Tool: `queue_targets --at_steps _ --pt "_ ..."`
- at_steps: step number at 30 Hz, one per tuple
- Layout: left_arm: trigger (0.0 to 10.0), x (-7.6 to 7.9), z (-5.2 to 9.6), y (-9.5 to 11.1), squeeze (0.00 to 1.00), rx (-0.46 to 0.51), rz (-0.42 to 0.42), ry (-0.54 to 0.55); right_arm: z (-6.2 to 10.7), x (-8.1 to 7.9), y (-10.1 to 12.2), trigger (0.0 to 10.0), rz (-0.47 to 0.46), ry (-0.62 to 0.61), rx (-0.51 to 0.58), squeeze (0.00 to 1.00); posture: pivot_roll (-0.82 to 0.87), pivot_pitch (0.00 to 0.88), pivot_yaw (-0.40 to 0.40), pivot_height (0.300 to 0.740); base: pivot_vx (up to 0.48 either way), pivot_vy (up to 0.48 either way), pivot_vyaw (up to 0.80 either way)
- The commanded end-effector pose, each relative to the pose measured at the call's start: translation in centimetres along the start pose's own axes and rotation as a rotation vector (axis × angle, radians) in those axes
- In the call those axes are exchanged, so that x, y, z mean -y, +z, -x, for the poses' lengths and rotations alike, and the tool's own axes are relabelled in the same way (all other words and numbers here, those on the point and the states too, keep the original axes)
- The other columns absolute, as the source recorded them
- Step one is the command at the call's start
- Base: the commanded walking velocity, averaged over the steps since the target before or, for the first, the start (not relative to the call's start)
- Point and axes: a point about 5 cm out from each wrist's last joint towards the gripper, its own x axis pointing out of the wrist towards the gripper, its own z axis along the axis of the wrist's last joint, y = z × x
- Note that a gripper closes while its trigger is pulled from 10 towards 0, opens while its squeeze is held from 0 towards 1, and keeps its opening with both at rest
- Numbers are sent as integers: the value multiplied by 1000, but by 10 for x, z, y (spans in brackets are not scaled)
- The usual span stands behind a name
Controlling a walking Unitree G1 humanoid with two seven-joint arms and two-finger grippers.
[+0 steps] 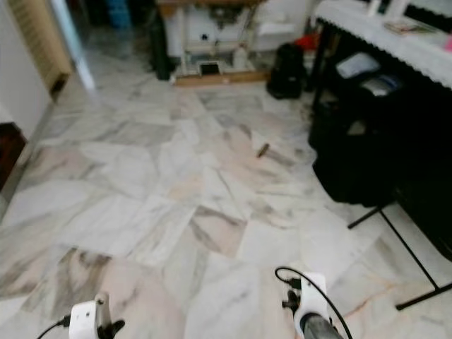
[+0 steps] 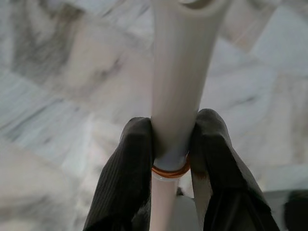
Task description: Sweep floor
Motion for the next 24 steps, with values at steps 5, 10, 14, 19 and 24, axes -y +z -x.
queue_targets --at_steps 5,10,14,19,24 --pt "10000 -9 0 6 0 26 1 16 -3 -14 4 10000 18 42 12 0 -96 69 -24 740 379 0 0" --pt "10000 -15 6 -5 0 1 3 33 0 -16 -7 10000 36 55 -17 0 -111 94 -20 740 382 0 0" --pt "10000 -17 9 -14 0 -19 -6 29 3 -15 -16 10000 42 59 -37 0 -117 92 -11 740 379 0 0" --pt "10000 -17 10 -15 0 -27 -23 17 5 -15 -23 10000 58 66 -54 0 -120 107 -10 740 379 0 0" --pt "10000 -15 7 -8 0 -11 -33 1 6 -16 -26 10000 47 68 -58 0 -120 89 -3 740 381 0 0"
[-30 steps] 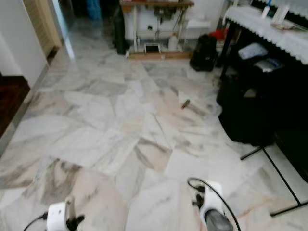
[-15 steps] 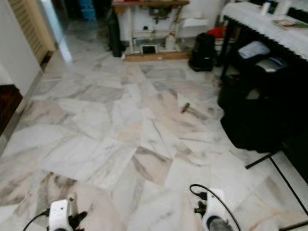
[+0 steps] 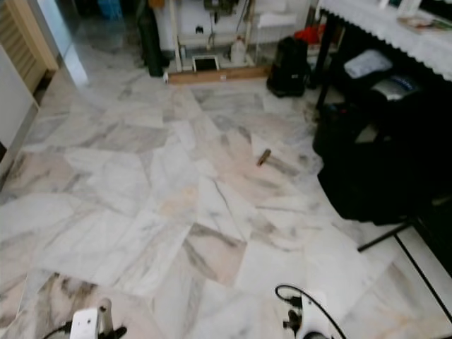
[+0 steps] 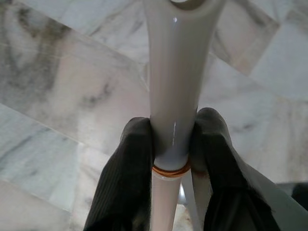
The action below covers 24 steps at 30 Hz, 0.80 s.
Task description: Sweep floor
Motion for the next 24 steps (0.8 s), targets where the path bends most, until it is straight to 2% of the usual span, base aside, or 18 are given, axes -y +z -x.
queue_targets --at_steps 1,6,14,24 --pt "10000 1 -2 6 0 16 -14 -8 2 3 -5 10000 -15 -6 -9 0 -120 89 -3 740 379 0 0" --pt "10000 1 -4 13 0 37 -14 -6 1 1 -5 10000 -12 7 -10 0 -113 111 -7 740 376 0 0" --pt "10000 -2 -1 4 0 12 -5 3 9 21 -16 10000 -26 -34 -47 0 -121 137 -6 740 379 0 0" --pt "10000 -5 0 3 0 9 -5 9 12 25 -23 10000 -38 -41 -63 0 -117 144 -2 740 380 0 0"
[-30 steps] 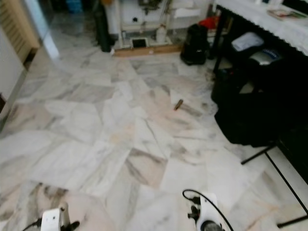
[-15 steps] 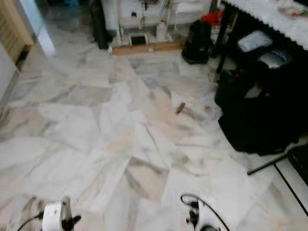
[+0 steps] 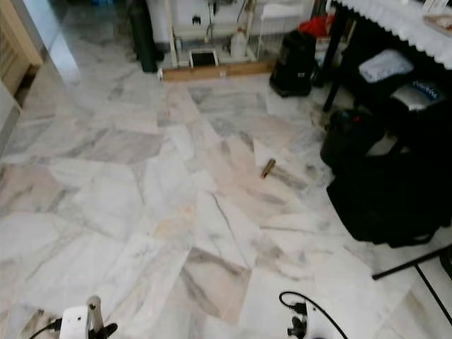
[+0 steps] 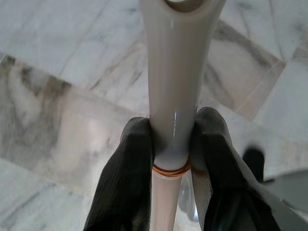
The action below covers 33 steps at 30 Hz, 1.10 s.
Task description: Sweep floor
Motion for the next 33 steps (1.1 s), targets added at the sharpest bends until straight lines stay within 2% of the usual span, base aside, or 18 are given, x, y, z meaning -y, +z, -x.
queue_targets --at_steps 1,6,9,17,33 --pt "10000 2 0 -2 0 -4 3 -5 3 3 -9 10000 -30 -12 -28 0 -118 145 -1 740 379 0 0" --pt "10000 2 0 -1 0 -4 0 -7 3 -2 -13 10000 -31 -8 -35 0 -121 145 1 740 378 0 0" --pt "10000 3 0 -1 0 -6 0 -11 2 -12 -17 10000 -29 1 -42 0 -122 142 1 740 380 0 0" --pt "10000 5 -1 0 0 -6 1 -15 -1 -22 -13 10000 -29 12 -34 0 -121 139 2 740 380 0 0" --pt "10000 3 -1 0 0 -11 -8 -16 0 -4 -6 10000 -35 -9 -23 0 -119 125 6 740 379 0 0"
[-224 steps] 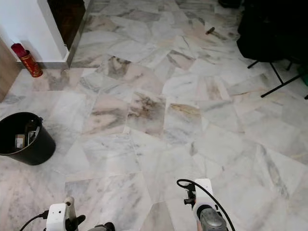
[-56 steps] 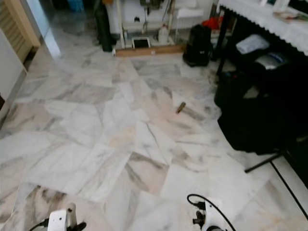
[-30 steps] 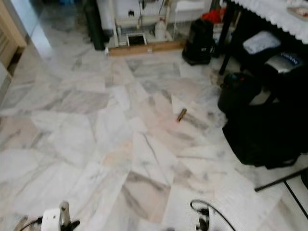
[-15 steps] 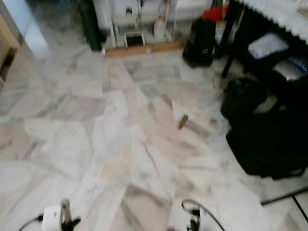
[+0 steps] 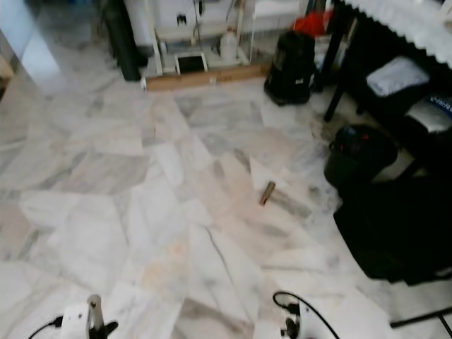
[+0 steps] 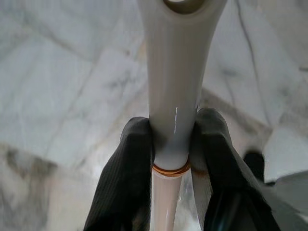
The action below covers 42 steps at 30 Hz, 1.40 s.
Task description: Sweep floor
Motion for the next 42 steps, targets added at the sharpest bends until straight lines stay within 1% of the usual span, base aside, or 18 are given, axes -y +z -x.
queue_targets --at_steps 1,14,17,20,22,27,31,34,35,37,42 --pt "10000 2 2 -8 0 -21 0 -7 3 8 -5 10000 -16 -19 -17 0 -119 125 6 740 379 0 0" --pt "10000 5 0 -4 0 -12 -9 -20 3 10 -7 10000 -20 -21 -27 0 -119 108 6 740 379 0 0" --pt "10000 6 0 -3 0 -10 -9 -21 3 10 -7 10000 -23 -23 -29 0 -119 114 6 740 382 0 -633" --pt "10000 7 0 -3 0 -7 -2 -20 3 11 -7 10000 -7 -22 -36 0 -119 118 4 740 381 0 -800" --pt "10000 7 0 -3 0 -6 -2 -20 4 12 -7 10000 -21 -27 -33 0 -118 122 3 740 379 0 -800" --pt "10000 7 0 -4 0 -8 1 -19 4 12 -7 10000 -22 -29 -27 0 -122 129 5 740 379 0 0" --pt "10000 7 0 -5 0 -10 1 -19 3 9 -8 10000 -24 -26 -24 0 -123 133 4 740 379 0 0" --pt "10000 7 0 -5 0 -11 2 -18 1 1 -6 10000 -18 -18 -23 0 -123 134 4 740 379 0 0" --pt "10000 7 0 -5 0 -10 2 -20 0 -4 -4 10000 -18 -12 -21 0 -122 135 4 740 382 0 0" --pt "10000 7 0 -5 0 -9 3 -20 -1 -7 -3 10000 -18 -9 -19 0 -123 135 4 740 381 0 0" --pt "10000 8 0 -5 0 -9 2 -22 -2 -11 -2 10000 -16 -6 -17 0 -124 137 3 740 380 0 0"
